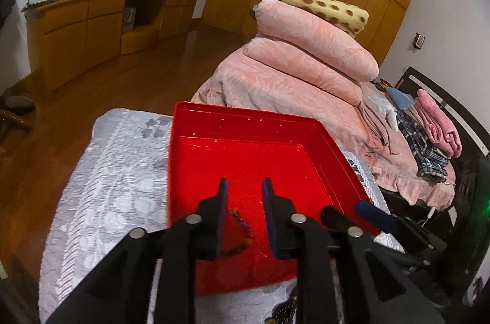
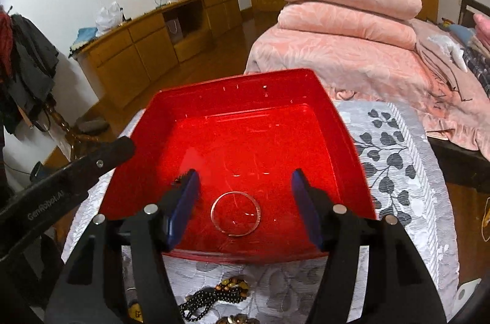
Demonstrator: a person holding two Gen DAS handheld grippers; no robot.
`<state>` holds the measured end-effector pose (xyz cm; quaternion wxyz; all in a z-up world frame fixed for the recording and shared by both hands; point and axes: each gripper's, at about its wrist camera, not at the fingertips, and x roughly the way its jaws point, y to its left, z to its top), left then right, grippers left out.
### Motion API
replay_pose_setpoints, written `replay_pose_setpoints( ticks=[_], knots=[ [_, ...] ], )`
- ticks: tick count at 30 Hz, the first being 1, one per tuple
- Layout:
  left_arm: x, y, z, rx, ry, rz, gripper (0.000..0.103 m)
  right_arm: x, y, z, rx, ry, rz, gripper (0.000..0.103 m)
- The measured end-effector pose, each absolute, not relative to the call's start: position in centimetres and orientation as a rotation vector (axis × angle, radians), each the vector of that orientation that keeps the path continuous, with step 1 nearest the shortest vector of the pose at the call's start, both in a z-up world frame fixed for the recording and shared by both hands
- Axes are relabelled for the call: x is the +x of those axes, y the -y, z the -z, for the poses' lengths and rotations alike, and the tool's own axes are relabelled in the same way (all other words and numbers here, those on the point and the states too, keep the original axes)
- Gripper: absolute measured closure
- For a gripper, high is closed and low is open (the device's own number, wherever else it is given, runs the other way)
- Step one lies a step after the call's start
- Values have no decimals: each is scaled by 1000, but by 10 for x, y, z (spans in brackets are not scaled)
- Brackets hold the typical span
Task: Organize jewelry
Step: 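Carry the bracelet and bangle into the red tin and open both tools, then grasp the silver watch with left tool while right tool approaches the black bead necklace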
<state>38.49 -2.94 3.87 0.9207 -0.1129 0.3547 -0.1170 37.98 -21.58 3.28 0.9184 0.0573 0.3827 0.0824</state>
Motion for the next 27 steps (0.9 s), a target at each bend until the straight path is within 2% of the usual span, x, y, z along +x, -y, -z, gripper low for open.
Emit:
replay_pose_setpoints(
  ticks=[2,4,9,11,18,27],
  knots=[
    [376,26,-44,-216,-711,241,72,369,220,-36,120,-772,-169,42],
    [359,20,-48,-178,-689,226,56,358,226,-37,126,-761,-173,42],
    [319,-1,-41,-112,-680,198,43,310,246,-34,138,-734,-154,38],
    [307,-8,-33,-103,-687,173,42,292,254,-28,145,-729,-135,35],
    [277,-22,6,-86,-774,146,42,251,266,-3,172,-762,-107,35],
    [285,-8,30,-64,-854,146,43,245,253,11,166,-796,-146,35]
  ],
)
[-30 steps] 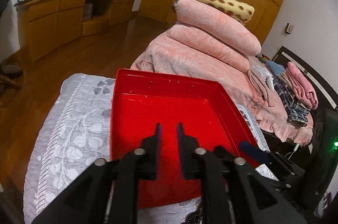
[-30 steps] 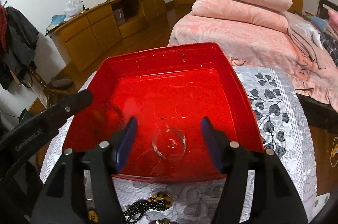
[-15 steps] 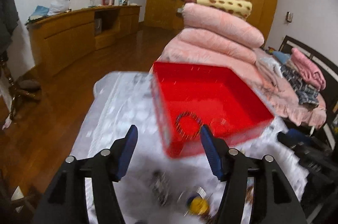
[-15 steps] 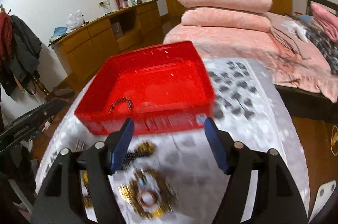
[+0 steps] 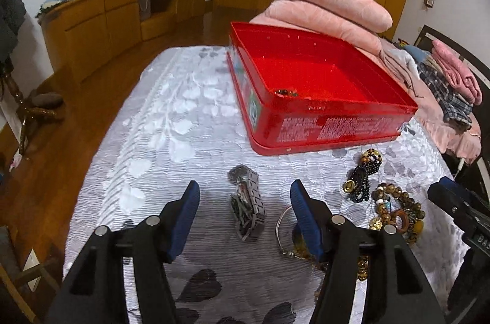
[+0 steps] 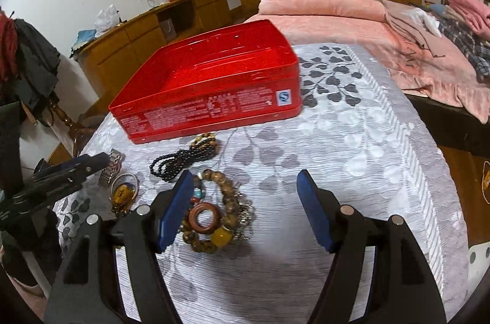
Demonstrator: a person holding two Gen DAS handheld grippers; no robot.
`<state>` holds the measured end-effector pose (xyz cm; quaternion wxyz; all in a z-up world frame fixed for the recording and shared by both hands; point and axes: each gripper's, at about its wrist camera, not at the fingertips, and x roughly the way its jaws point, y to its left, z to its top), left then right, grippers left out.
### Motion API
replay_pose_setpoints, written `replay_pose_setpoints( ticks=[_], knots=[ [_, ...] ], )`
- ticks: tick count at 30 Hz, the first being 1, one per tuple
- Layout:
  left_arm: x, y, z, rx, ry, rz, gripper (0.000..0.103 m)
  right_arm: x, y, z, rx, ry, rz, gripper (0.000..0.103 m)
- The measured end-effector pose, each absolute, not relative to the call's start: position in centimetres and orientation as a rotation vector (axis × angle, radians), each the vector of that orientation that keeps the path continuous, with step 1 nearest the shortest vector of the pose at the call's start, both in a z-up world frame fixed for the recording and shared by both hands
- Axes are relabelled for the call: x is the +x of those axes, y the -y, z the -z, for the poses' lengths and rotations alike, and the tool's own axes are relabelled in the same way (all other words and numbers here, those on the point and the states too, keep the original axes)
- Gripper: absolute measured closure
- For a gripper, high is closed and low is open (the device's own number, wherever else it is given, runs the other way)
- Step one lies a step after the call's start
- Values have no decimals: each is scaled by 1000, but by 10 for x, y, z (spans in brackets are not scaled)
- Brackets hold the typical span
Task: Organize jewelry
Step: 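Grasp the silver watch with left tool while right tool approaches the black bead necklace, then grasp and lift the black bead necklace with right tool while left tool holds the watch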
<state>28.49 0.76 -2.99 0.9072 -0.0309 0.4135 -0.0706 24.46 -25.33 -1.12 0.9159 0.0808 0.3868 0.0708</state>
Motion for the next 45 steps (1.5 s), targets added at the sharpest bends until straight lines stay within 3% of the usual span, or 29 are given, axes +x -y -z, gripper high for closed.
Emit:
replay_pose_setpoints(
  ticks=[4,8,12,35,40,45],
  knots=[
    [293,-4,41,-82,-900,169,53,248,248,12,164,-801,-156,35],
    [296,2,48,-77,-916,179,56,252,243,14,160,-810,-161,35],
    [296,0,47,-81,-907,164,78,256,238,12,155,-811,-174,35],
    [292,-17,31,-114,-828,156,81,297,174,28,93,-942,-220,36],
    [294,-18,33,-119,-832,165,81,305,171,33,87,-958,-211,42],
    [294,-17,35,-121,-838,177,81,312,162,38,59,-958,-237,58]
  ],
)
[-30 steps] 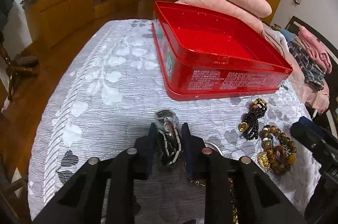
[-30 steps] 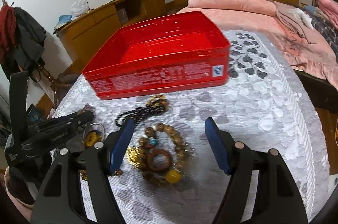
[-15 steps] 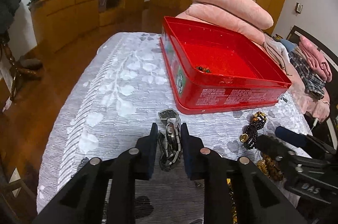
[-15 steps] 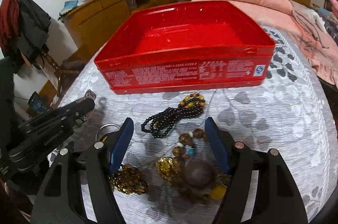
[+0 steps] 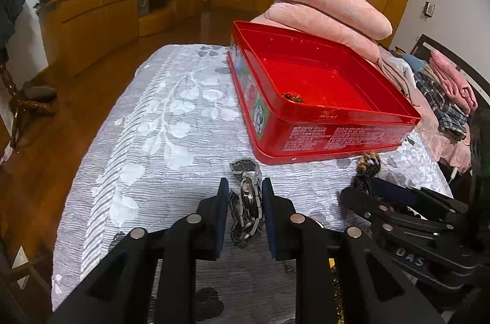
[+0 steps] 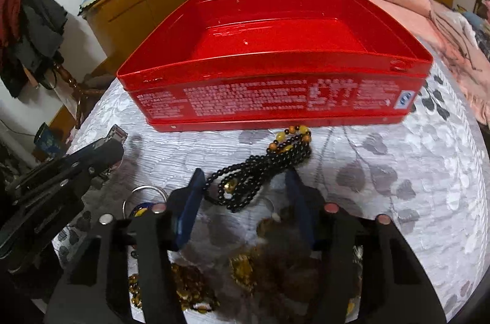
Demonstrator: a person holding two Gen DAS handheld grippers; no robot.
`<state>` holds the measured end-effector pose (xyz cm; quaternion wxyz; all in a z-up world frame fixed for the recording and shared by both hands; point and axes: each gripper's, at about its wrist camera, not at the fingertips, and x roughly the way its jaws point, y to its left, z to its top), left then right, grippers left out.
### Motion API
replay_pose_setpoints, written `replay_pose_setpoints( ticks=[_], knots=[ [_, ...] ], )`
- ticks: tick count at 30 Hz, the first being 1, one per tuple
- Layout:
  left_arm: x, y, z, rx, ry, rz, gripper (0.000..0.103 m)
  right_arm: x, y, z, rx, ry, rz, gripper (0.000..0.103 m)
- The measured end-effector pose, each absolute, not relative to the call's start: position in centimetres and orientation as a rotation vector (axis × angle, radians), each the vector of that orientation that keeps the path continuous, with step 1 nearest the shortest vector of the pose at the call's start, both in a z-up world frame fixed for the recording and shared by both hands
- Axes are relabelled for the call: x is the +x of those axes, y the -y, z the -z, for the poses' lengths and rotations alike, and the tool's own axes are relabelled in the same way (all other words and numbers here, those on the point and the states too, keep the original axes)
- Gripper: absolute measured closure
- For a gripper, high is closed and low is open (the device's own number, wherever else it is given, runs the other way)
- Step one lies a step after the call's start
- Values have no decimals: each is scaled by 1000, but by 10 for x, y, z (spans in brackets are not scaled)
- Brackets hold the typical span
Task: Organize jewelry
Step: 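Grasp and lift the black bead necklace with right tool while left tool holds the watch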
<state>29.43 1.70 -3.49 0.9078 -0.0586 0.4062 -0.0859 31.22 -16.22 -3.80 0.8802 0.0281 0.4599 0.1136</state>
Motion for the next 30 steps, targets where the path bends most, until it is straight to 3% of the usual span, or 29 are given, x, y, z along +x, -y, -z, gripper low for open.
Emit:
replay_pose_setpoints(
  ticks=[4,10,15,21,24,26,30],
  knots=[
    [294,-16,35,-120,-839,181,81,315,166,38,78,-961,-243,60],
    [294,-15,36,-115,-837,185,82,319,167,36,107,-973,-214,52],
    [295,-14,36,-118,-837,190,83,317,173,36,124,-970,-202,77],
    [294,-12,38,-113,-843,197,82,303,189,33,138,-971,-194,83],
    [295,-11,39,-107,-848,195,83,298,194,31,149,-976,-176,80],
    [295,-10,40,-100,-850,194,82,298,194,29,153,-969,-160,58],
    [296,-9,41,-94,-860,193,82,303,191,25,182,-950,-153,46]
  ],
)
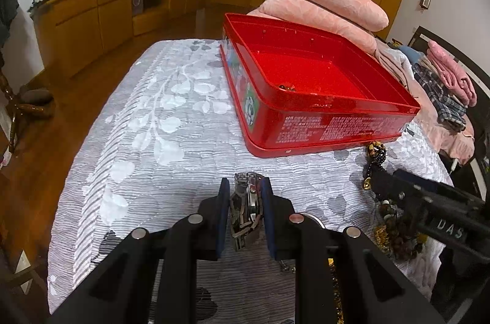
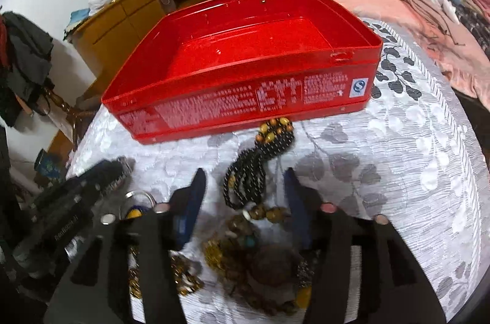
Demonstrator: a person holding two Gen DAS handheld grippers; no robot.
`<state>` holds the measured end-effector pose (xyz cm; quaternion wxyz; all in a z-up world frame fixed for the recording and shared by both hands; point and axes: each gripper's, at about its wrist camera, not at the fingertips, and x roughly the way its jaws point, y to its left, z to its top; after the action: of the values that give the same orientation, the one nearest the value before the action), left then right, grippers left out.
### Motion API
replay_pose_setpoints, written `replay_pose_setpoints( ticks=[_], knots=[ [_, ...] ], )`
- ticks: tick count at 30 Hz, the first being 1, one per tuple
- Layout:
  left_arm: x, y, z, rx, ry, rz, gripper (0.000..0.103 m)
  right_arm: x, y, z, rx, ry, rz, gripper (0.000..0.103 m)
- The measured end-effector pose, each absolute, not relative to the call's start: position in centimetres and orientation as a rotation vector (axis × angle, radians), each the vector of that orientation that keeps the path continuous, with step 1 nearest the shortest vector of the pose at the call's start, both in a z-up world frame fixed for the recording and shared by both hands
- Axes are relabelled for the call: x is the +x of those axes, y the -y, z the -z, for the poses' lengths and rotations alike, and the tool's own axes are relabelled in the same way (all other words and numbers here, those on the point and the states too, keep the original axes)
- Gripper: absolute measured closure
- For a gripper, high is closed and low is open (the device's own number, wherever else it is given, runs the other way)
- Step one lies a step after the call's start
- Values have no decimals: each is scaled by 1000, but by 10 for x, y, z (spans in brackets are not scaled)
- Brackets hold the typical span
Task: Organize jewelry
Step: 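Grasp and lift the black bead necklace with right tool while left tool holds the watch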
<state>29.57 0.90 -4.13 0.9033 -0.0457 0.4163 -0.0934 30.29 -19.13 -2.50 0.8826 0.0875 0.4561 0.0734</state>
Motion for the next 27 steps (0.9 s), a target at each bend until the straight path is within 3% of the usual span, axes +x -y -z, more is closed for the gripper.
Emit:
replay_pose_setpoints(
  ticks=[6,8,14,27],
  knots=[
    [297,-9,42,-93,-866,190,82,323,191,37,218,-979,-103,45],
    [297,-9,43,-93,-867,191,82,325,189,37,183,-964,-82,65],
    [297,-10,44,-100,-865,197,82,318,197,39,187,-952,-115,85],
    [299,-14,48,-131,-892,207,83,309,192,38,146,-943,-183,87]
  ],
)
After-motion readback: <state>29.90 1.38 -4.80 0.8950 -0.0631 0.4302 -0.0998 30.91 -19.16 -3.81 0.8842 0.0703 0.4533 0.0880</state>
